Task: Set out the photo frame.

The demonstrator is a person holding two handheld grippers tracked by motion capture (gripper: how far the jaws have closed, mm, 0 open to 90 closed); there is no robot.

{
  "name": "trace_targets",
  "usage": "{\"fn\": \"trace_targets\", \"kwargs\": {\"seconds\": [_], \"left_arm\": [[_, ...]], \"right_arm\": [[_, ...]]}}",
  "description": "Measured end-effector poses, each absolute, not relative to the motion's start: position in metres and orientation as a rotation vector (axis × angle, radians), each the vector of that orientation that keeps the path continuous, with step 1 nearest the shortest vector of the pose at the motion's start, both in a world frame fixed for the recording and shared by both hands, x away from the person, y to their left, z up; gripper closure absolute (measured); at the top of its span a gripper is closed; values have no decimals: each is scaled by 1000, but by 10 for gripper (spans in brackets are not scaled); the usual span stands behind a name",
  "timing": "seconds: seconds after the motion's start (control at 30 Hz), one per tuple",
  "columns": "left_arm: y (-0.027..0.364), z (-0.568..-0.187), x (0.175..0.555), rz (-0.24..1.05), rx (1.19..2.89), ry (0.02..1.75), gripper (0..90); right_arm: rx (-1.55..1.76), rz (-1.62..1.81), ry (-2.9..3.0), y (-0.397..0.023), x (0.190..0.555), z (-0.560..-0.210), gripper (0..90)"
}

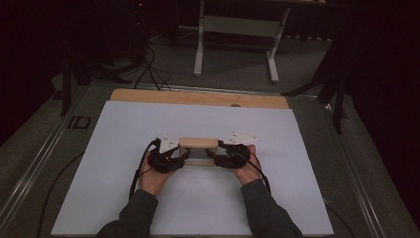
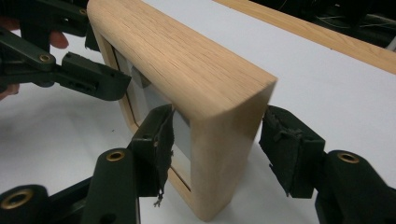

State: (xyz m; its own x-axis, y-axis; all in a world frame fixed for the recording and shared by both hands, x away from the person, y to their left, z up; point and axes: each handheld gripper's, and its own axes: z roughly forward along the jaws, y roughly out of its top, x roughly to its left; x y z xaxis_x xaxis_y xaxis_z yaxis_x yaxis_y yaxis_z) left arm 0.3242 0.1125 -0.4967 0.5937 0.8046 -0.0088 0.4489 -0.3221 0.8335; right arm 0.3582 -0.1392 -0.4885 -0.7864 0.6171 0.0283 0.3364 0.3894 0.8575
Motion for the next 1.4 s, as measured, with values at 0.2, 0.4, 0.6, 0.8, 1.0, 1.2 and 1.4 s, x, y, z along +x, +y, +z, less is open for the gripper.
{"fn": "trace_targets", "kwargs": {"seconds": [0.2, 0.4, 0.6, 0.8, 1.0, 1.2, 1.4], "left_arm": [[115, -499, 326, 497, 1950, 1005, 516], [119, -501, 330, 471, 1926, 1013, 530], [119, -504, 334, 463, 1908, 1021, 534], [120, -506, 336, 466, 1910, 1033, 538], [118, -508, 338, 460, 1902, 1053, 534], [117, -511, 340, 447, 1917, 1062, 515], [117, -512, 341, 439, 1921, 1069, 494]], "right_arm": [[856, 1355, 2363, -144, 359, -491, 456], [883, 1373, 2357, -147, 361, -491, 498], [900, 1363, 2365, -143, 362, -494, 508], [921, 1343, 2368, -143, 364, -496, 516], [936, 1325, 2376, -143, 366, -499, 513], [945, 1319, 2383, -142, 368, -501, 498], [963, 1313, 2376, -143, 369, -501, 491]]}}
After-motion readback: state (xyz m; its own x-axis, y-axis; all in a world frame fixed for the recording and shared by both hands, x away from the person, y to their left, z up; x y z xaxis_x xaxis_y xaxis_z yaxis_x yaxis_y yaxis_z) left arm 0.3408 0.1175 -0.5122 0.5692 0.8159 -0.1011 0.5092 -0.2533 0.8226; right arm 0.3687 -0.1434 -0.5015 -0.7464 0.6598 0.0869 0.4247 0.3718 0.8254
